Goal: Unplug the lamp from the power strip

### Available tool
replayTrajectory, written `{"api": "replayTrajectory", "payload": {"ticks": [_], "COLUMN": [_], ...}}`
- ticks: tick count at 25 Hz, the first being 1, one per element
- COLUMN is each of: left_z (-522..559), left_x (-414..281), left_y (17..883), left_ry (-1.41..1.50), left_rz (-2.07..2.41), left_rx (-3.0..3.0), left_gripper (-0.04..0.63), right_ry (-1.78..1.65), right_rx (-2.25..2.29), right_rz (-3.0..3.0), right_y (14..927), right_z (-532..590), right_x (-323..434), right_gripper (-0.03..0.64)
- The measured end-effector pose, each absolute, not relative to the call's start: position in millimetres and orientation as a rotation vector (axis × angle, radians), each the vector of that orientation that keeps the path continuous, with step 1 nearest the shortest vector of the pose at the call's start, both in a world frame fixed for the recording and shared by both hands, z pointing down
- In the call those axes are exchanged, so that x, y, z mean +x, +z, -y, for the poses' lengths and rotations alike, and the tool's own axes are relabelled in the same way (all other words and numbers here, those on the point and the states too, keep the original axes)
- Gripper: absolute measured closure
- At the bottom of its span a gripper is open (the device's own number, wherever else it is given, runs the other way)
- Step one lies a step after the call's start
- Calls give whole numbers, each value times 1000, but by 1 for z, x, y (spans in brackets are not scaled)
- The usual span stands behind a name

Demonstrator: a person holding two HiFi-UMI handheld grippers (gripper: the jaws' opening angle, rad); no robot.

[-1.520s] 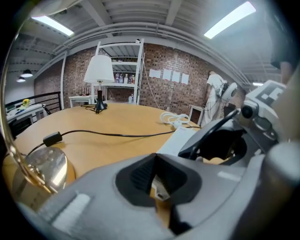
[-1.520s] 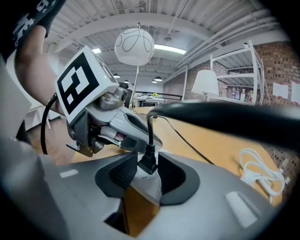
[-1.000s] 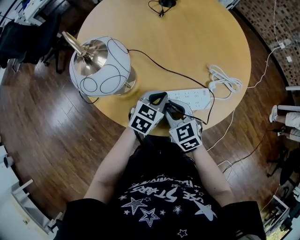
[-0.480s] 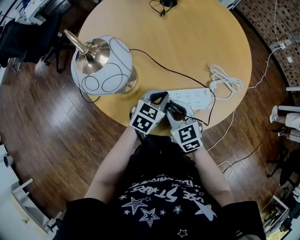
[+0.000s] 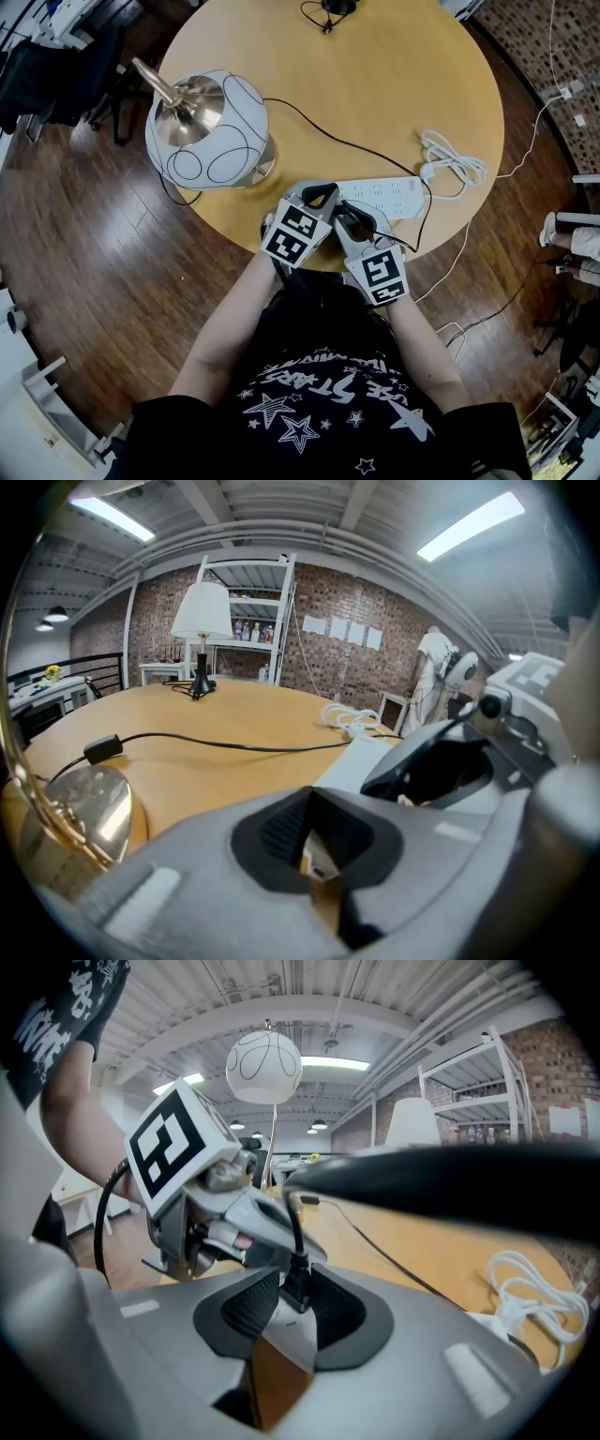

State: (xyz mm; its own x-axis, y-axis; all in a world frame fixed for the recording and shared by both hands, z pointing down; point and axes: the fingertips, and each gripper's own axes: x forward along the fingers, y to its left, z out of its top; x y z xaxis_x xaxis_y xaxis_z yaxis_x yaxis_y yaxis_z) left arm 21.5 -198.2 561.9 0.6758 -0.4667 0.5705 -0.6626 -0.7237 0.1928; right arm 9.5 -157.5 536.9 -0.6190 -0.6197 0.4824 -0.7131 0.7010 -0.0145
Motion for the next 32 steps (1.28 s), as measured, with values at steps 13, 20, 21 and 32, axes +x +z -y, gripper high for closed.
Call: {"api": "replayTrajectory", "payload": {"ticks": [13, 20, 21, 32], "left_z": [201, 208, 209, 180], "left_x": [19, 13, 10, -7], "left_y": [562, 552, 545, 464], "left_ry": [607, 611, 585, 378], "left_rz": [944, 1064, 1088, 1214], "left_rx": [2479, 2565, 2565, 2595], "left_gripper": [591, 591, 591, 591], "right_ry": [246, 237, 237, 227], "right_rx": [1050, 1095, 1104, 1180], "right_rz": [2484, 2486, 2490, 2622], "right_y": [519, 508, 505, 446], "right_z": [163, 162, 162, 148], "right_x": [16, 24, 25, 37], "right_gripper": [506, 506, 506, 505]}}
